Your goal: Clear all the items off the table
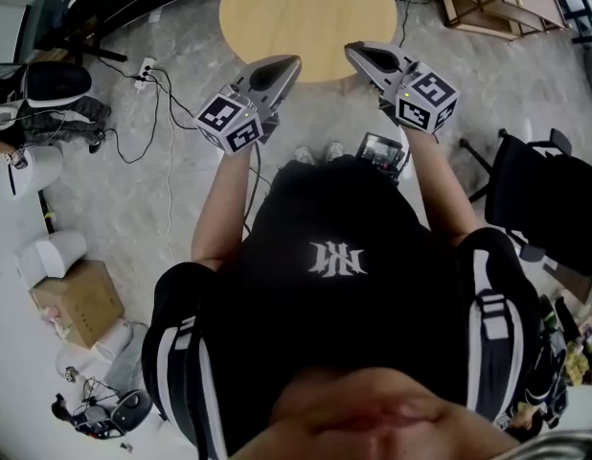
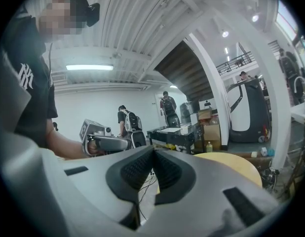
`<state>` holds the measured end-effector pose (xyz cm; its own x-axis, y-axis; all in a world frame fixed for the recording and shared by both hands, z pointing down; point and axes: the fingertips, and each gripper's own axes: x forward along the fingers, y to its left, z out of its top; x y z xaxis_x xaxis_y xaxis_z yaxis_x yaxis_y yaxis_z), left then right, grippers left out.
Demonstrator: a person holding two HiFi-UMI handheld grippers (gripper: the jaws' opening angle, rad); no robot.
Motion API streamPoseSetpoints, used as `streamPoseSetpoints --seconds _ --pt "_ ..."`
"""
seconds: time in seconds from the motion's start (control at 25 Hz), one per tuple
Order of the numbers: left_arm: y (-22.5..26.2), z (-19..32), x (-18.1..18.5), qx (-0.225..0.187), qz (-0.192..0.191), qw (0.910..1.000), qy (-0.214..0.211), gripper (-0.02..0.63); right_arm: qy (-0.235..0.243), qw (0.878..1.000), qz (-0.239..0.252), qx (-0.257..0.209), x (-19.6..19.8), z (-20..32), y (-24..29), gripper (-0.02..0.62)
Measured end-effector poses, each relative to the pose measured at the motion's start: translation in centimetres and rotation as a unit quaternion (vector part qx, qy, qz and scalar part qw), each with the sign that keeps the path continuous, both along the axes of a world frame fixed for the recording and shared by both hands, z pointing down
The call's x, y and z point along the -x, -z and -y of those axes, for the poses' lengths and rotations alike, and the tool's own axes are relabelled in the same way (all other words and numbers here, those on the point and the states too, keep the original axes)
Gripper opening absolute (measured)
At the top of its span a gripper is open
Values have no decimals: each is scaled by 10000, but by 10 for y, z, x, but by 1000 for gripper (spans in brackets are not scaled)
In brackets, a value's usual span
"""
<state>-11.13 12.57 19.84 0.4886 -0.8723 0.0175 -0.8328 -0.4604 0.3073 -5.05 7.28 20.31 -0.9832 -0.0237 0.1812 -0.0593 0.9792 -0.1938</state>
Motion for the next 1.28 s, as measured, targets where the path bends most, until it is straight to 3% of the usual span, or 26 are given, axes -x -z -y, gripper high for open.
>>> streamPoseSetpoints --seconds 1.28 --pt "-2 -1 -5 12 5 10000 -92 12 177 9998 69 -69 12 -11 5 -2"
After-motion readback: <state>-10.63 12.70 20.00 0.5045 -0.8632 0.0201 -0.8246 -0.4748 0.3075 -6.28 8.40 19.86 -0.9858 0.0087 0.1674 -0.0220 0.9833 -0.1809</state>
